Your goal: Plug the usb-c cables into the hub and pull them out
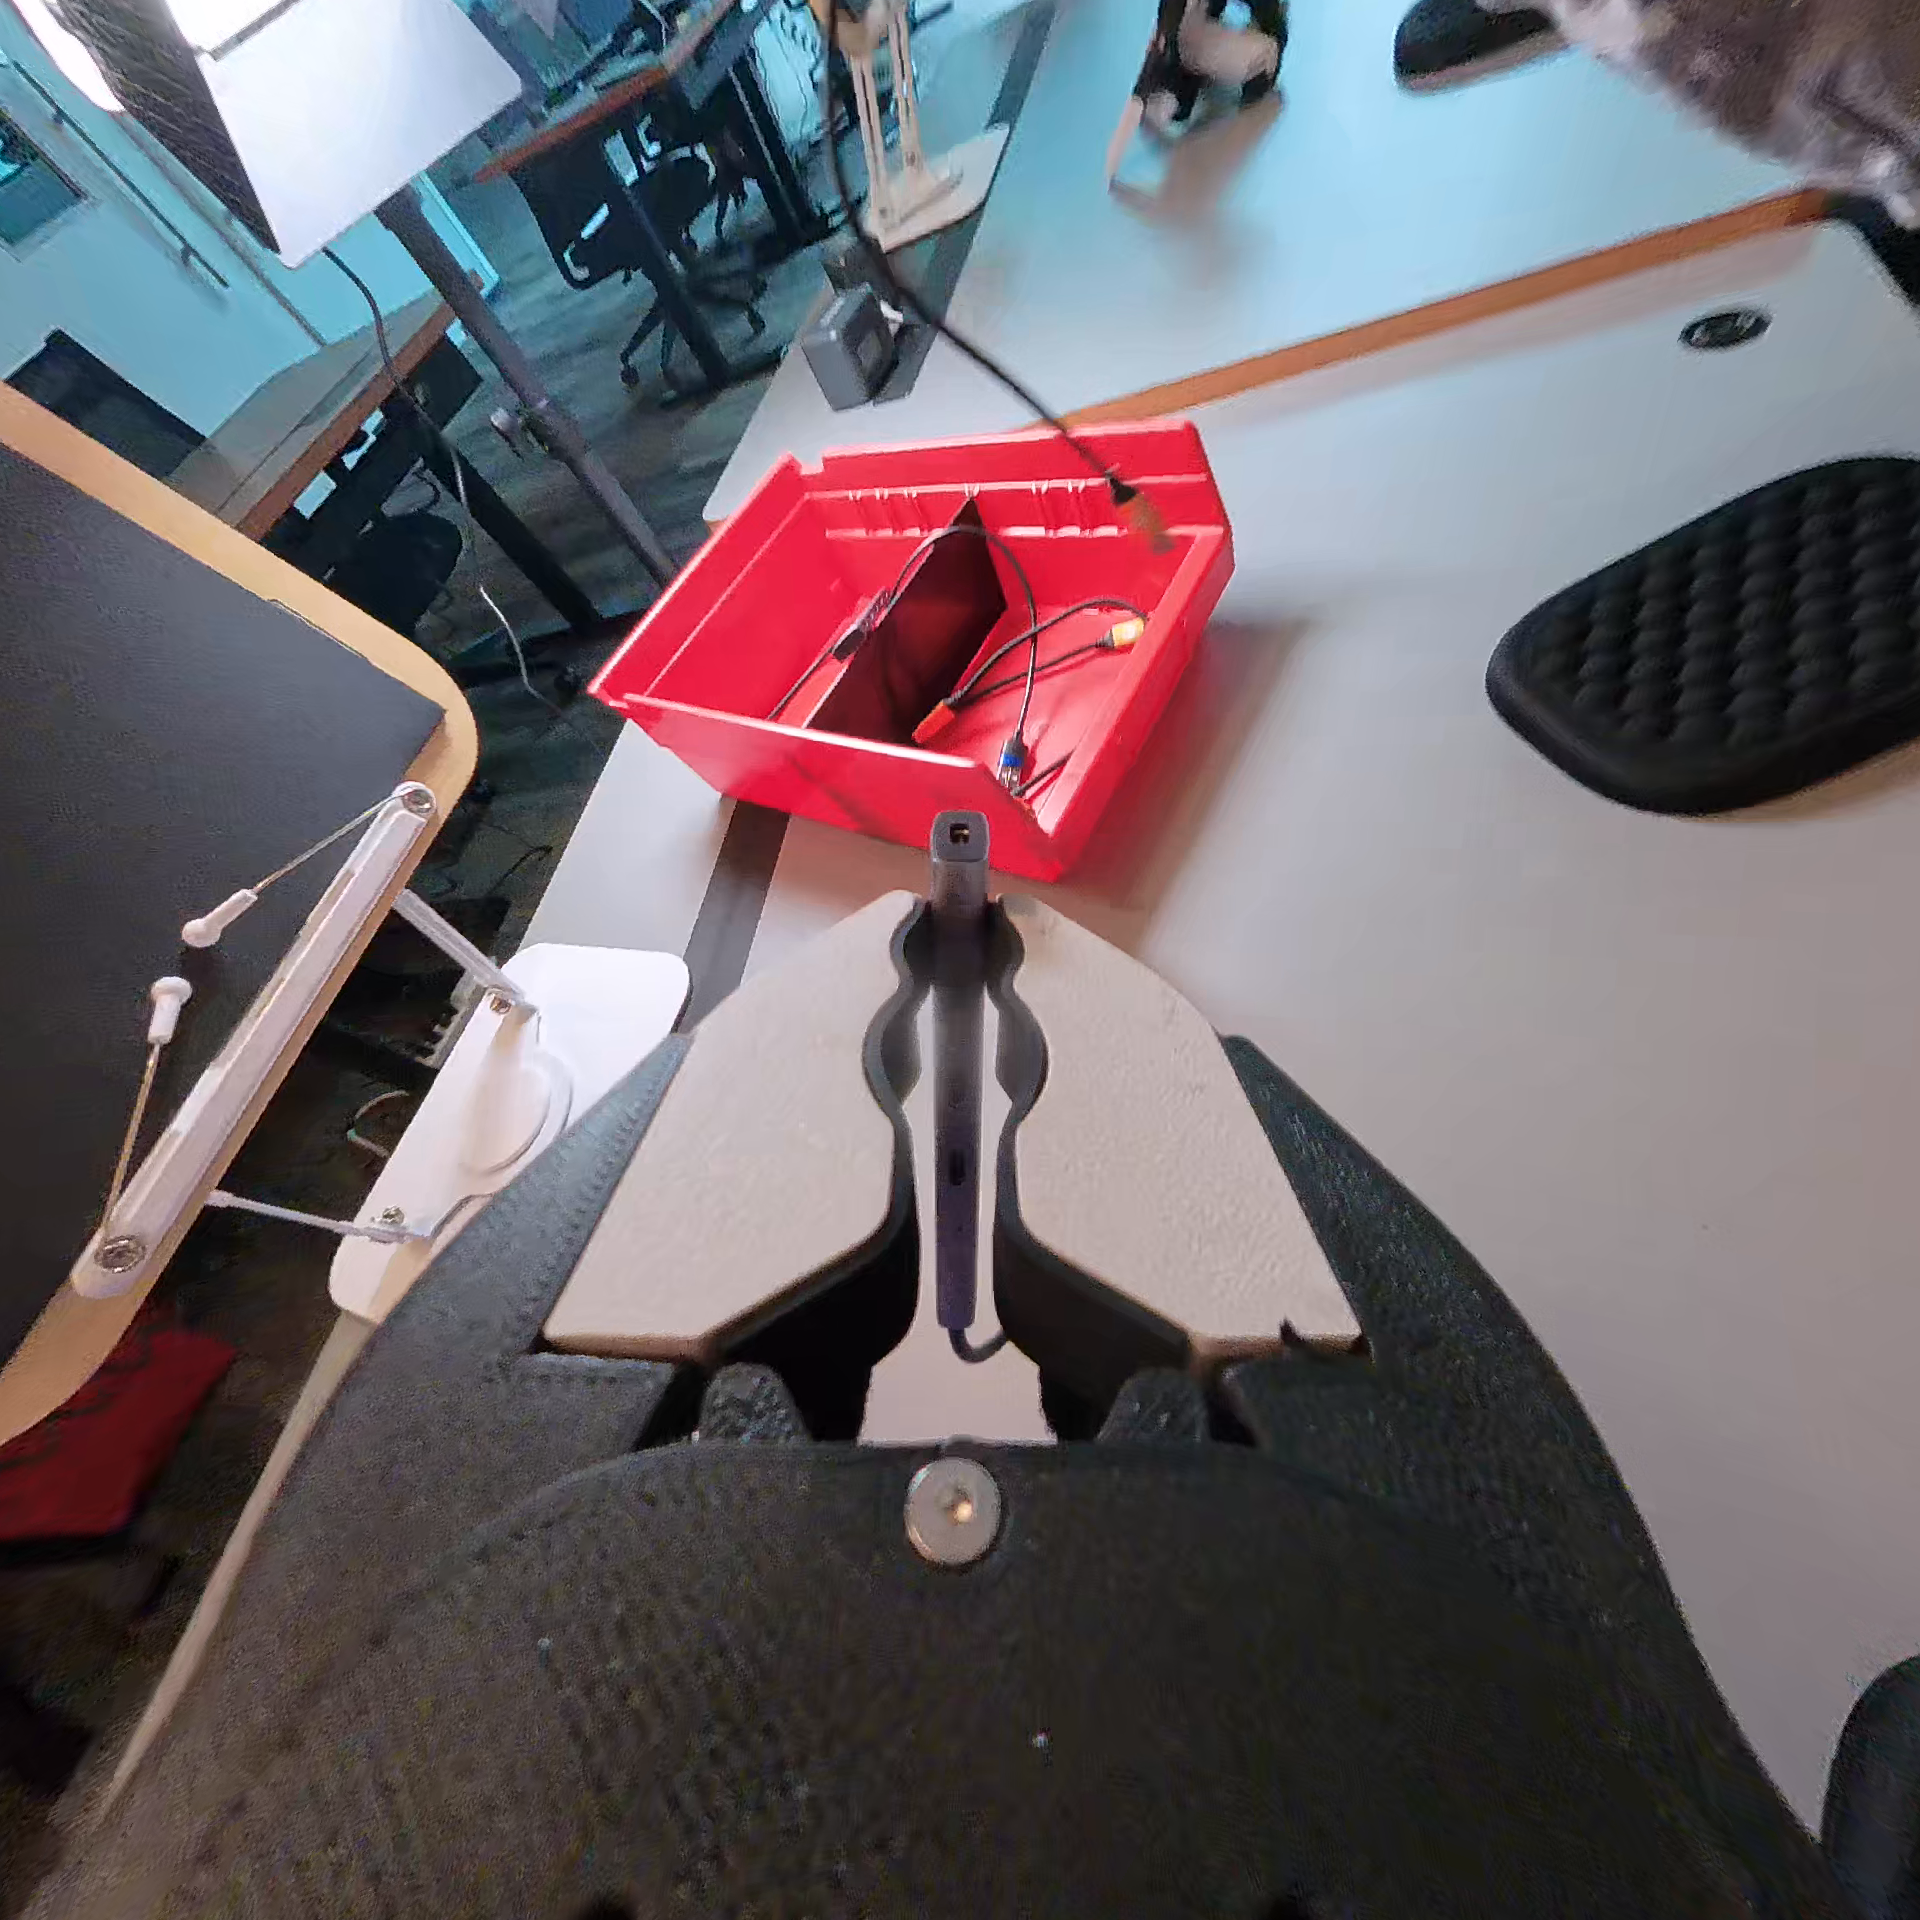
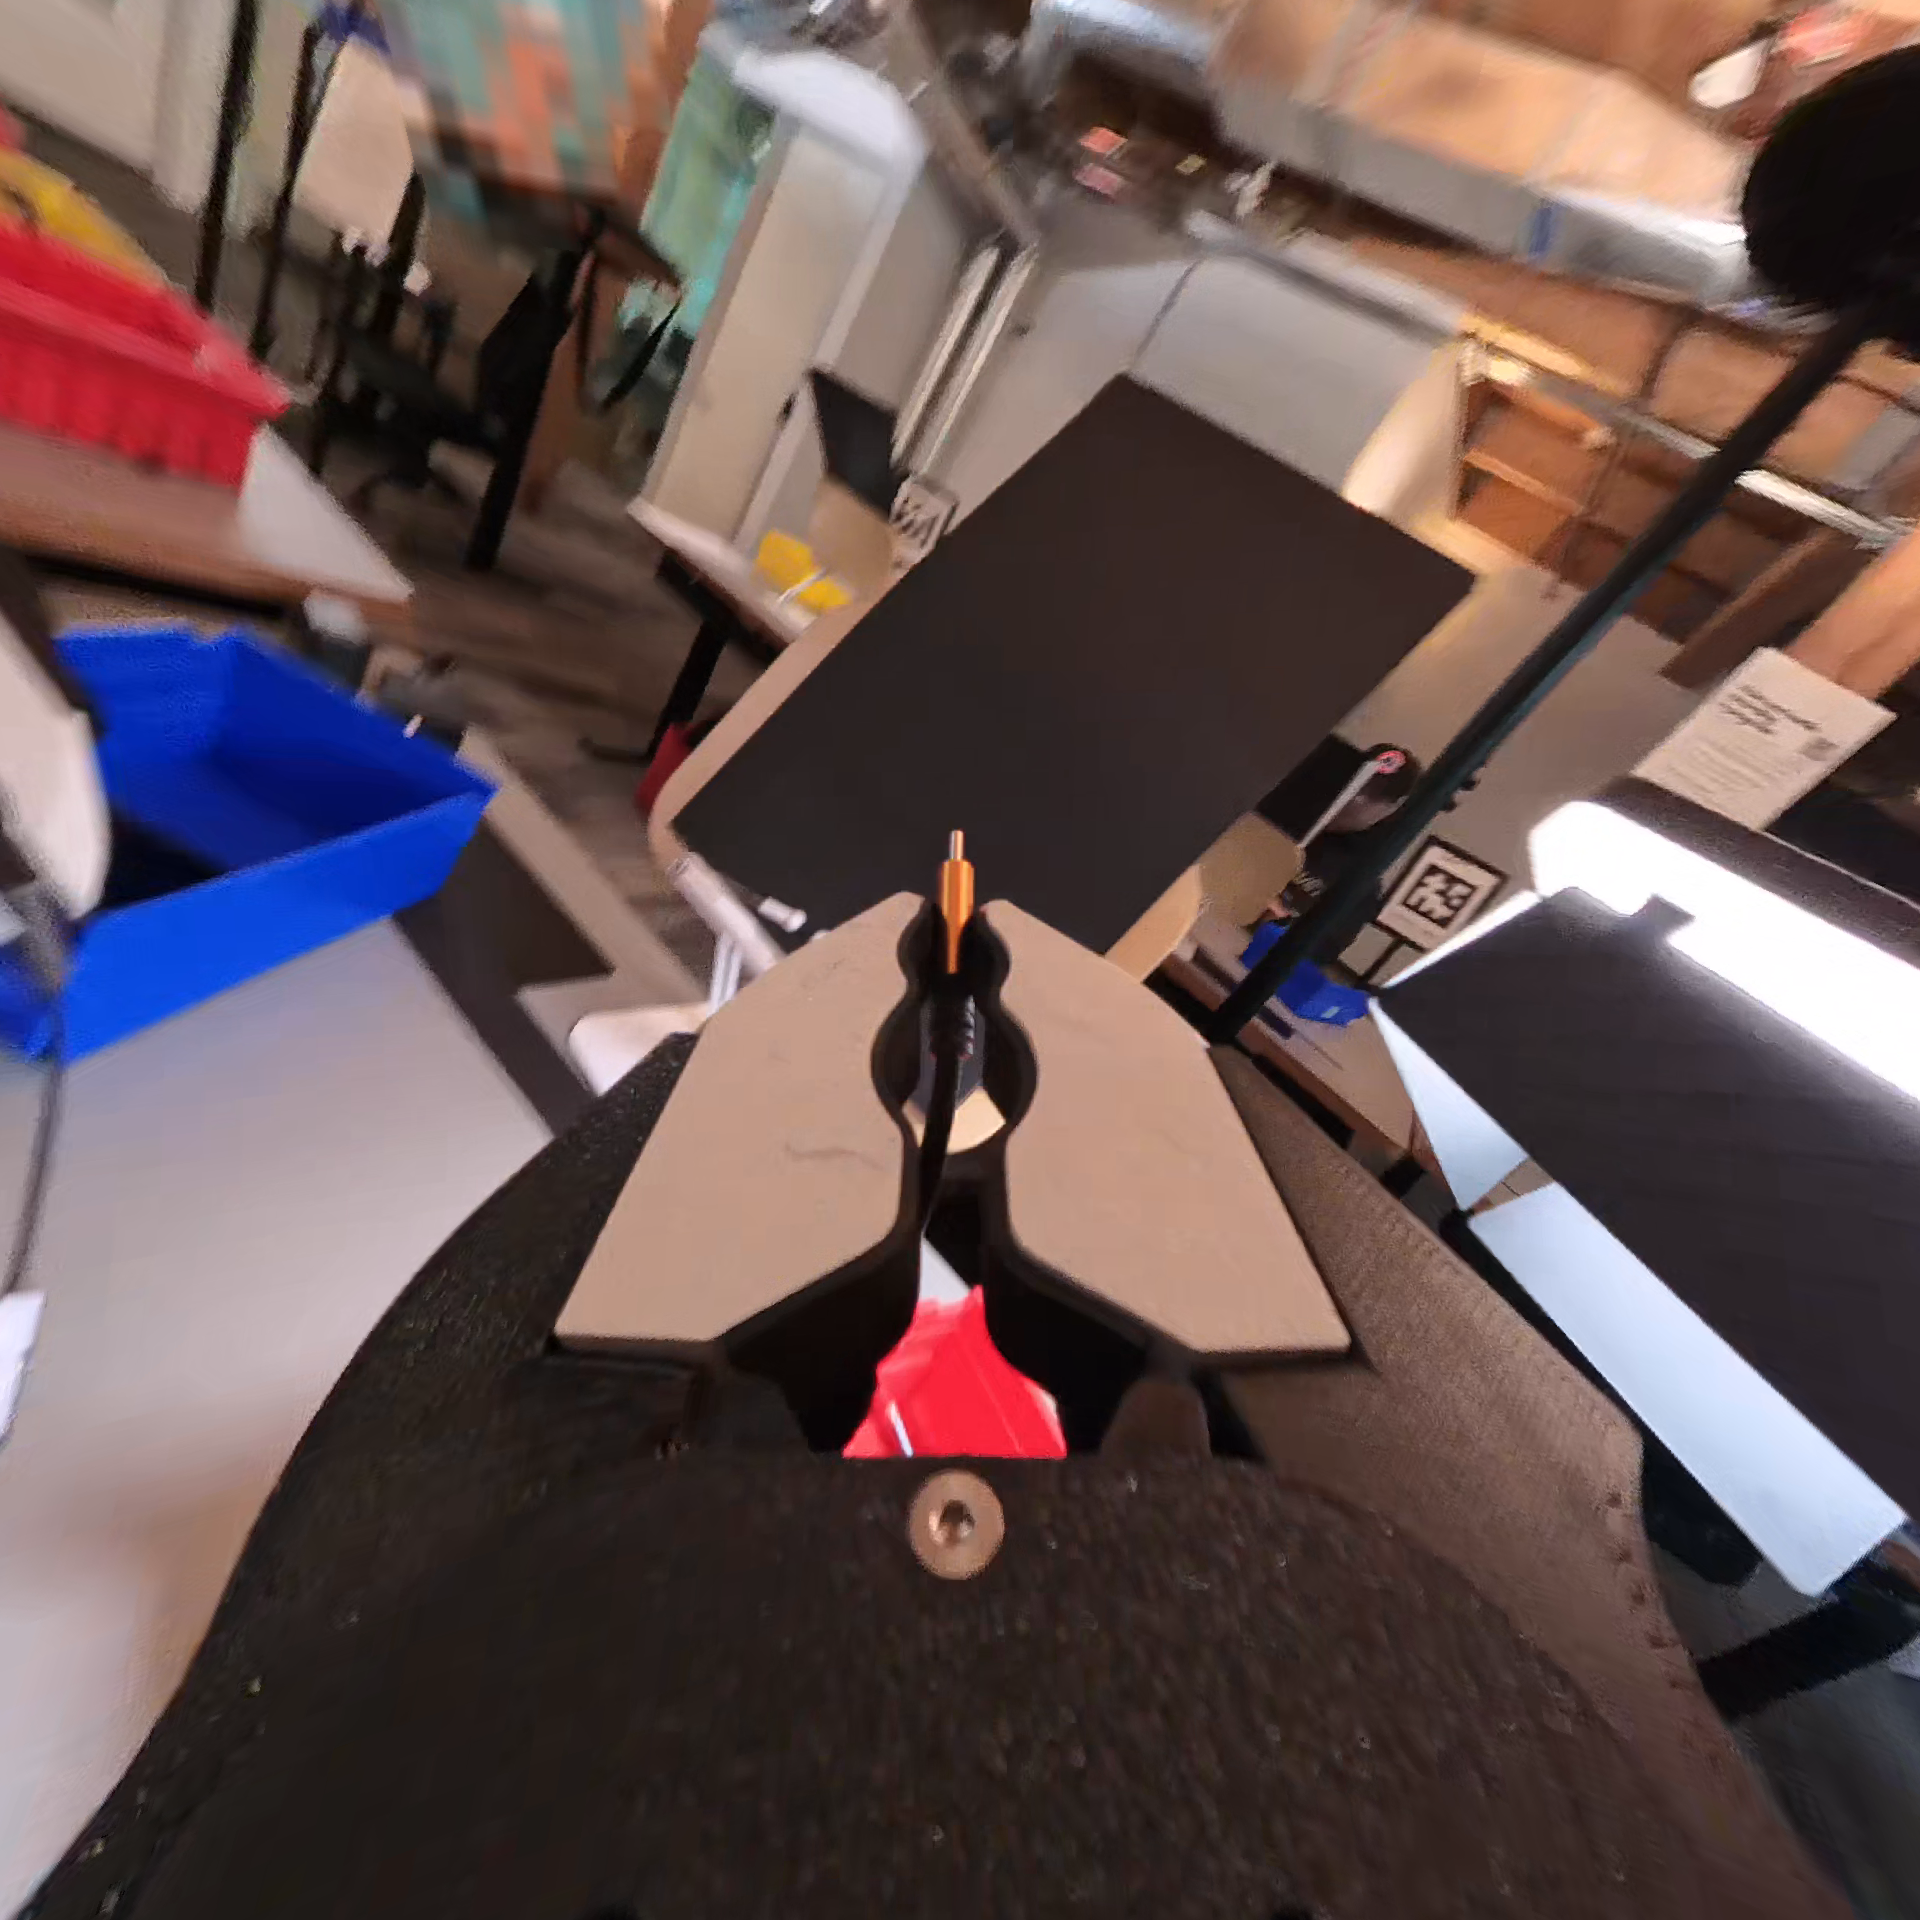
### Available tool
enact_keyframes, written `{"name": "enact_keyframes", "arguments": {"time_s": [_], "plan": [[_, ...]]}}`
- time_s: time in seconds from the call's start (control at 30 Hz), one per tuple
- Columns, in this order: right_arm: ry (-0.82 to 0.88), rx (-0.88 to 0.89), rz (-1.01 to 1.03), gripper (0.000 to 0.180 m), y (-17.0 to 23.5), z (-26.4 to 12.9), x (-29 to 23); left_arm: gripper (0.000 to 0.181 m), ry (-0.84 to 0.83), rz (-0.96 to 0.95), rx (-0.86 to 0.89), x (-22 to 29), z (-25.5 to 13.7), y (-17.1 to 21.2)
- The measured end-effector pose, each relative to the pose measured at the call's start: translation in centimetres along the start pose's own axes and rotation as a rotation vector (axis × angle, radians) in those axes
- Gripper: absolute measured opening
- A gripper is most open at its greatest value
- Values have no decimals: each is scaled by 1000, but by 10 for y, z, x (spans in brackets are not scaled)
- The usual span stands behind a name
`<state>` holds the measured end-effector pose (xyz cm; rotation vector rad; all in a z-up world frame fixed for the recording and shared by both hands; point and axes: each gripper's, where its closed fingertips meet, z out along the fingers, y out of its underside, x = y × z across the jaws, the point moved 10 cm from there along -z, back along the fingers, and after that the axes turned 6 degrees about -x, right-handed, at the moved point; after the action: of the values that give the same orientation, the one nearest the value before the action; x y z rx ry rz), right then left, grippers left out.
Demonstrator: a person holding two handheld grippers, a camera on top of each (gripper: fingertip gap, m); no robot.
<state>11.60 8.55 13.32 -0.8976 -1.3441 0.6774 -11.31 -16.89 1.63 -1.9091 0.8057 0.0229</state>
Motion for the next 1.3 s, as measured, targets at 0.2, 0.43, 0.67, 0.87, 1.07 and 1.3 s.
{"name": "enact_keyframes", "arguments": {"time_s": [0.2, 0.43, 0.67, 0.87, 1.07, 1.3], "plan": [[21, -171, 121, 6, 93, 29, -10, 10, 11, -82, 122, -8, -8, 0], [-153, -701, 25, 30, 173, 30, -58, 10, -9, -201, 141, -17, -8, 2], [-312, -423, 67, 38, 72, 25, -64, 10, 35, -227, 135, -13, 6, -2], [-631, -160, 169, 40, 27, 39, -133, 10, 120, -279, 358, -3, 5, -23], [-767, -28, 249, 12, 14, 58, -183, 10, 192, -302, 490, 7, 6, -38], [-486, -161, 69, 8, 1, 64, -110, 41, 11, -426, 592, -15, -29, -29]]}}
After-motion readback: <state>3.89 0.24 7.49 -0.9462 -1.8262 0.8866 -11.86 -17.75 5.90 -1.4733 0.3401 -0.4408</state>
